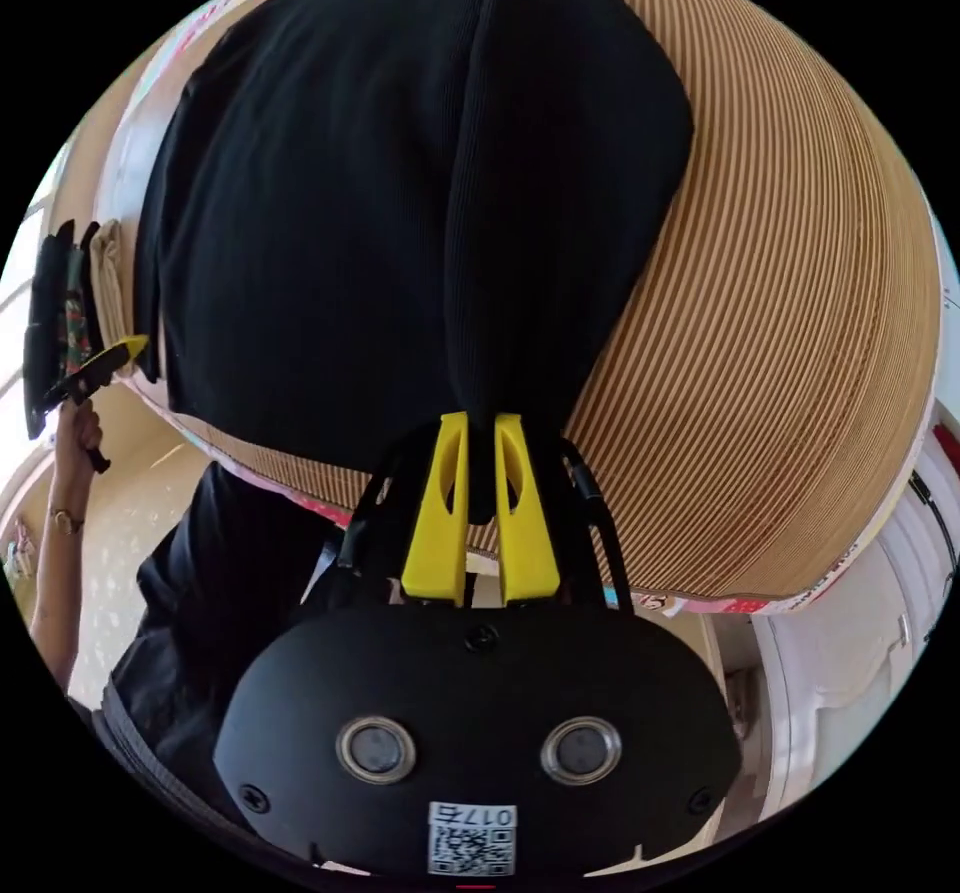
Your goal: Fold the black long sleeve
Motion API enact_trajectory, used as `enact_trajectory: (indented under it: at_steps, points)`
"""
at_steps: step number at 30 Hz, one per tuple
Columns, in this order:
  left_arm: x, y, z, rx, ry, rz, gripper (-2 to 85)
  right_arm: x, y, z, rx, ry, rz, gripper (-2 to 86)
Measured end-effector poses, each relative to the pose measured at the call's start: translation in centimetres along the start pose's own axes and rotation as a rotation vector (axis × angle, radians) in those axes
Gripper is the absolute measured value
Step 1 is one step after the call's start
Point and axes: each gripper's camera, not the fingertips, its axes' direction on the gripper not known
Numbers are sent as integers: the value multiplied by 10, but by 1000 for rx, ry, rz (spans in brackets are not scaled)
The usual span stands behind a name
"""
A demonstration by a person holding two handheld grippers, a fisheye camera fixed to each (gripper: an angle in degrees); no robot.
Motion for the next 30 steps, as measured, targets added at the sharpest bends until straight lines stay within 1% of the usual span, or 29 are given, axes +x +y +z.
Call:
enact_trajectory:
  at_steps: [1, 2, 3, 4, 5, 6, 7, 8, 9, 10, 11, 12, 14, 15, 17, 19, 21, 22, 23, 24, 25, 26, 27, 28, 29, 30]
  points:
    - [3, -2, -10, -5, -20, 12, 86, 26, 10, -33, 41, -98, -3, 51]
    - [13, -7, -33, -2, -85, 54, 87, 59, 23, -69, 107, -234, -5, 49]
    - [28, -10, -59, 19, -185, 124, 87, 78, 31, -87, 154, -305, -2, 47]
    - [38, -11, -73, 31, -253, 164, 88, 121, 50, -123, 271, -421, 45, 44]
    - [60, -14, -98, 48, -411, 250, 90, 176, 77, -157, 412, -463, 219, 41]
    - [81, -16, -120, 58, -597, 318, 92, 204, 94, -171, 481, -480, 334, 40]
    - [91, -17, -129, 65, -690, 345, 93, 257, 132, -191, 617, -544, 561, 39]
    - [107, -20, -145, 69, -837, 395, 93, 299, 170, -201, 714, -603, 760, 39]
    - [120, -23, -160, 58, -933, 437, 92, 315, 185, -204, 740, -620, 836, 40]
    - [125, -25, -167, 53, -967, 454, 92, 337, 207, -207, 744, -641, 945, 41]
    - [133, -29, -181, 54, -1028, 485, 90, 348, 215, -208, 701, -653, 978, 44]
    - [140, -31, -194, 63, -1083, 508, 88, 351, 215, -208, 671, -657, 967, 45]
    - [147, -35, -210, 78, -1138, 538, 84, 341, 198, -211, 535, -634, 819, 63]
    - [149, -38, -219, 70, -1140, 561, 83, 334, 192, -212, 499, -613, 772, 68]
    - [145, -44, -228, 23, -1089, 581, 84, 306, 169, -209, 364, -519, 629, 84]
    - [138, -50, -237, -18, -942, 609, 89, 289, 155, -201, 273, -488, 555, 97]
    - [115, -59, -258, -26, -598, 566, 107, 279, 144, -197, 222, -484, 486, 113]
    - [105, -62, -263, -23, -496, 539, 110, 276, 139, -198, 204, -461, 442, 127]
    - [79, -69, -272, -20, -294, 449, 118, 277, 136, -203, 192, -417, 414, 137]
    - [46, -74, -277, -19, -105, 308, 125, 279, 135, -205, 188, -398, 399, 139]
    - [29, -75, -279, -16, -24, 234, 129, 281, 133, -211, 180, -374, 359, 141]
    - [-4, -74, -279, -4, 120, 94, 131, 282, 131, -216, 169, -373, 307, 142]
    - [-29, -68, -279, 21, 200, -11, 131, 281, 130, -217, 153, -374, 278, 140]
    - [-39, -64, -279, 40, 211, -55, 130, 280, 128, -217, 99, -351, 232, 136]
    - [-53, -56, -280, 64, 201, -126, 127, 277, 131, -219, 67, -285, 198, 118]
    - [-60, -50, -278, 68, 195, -171, 124, 277, 135, -224, 71, -237, 191, 108]
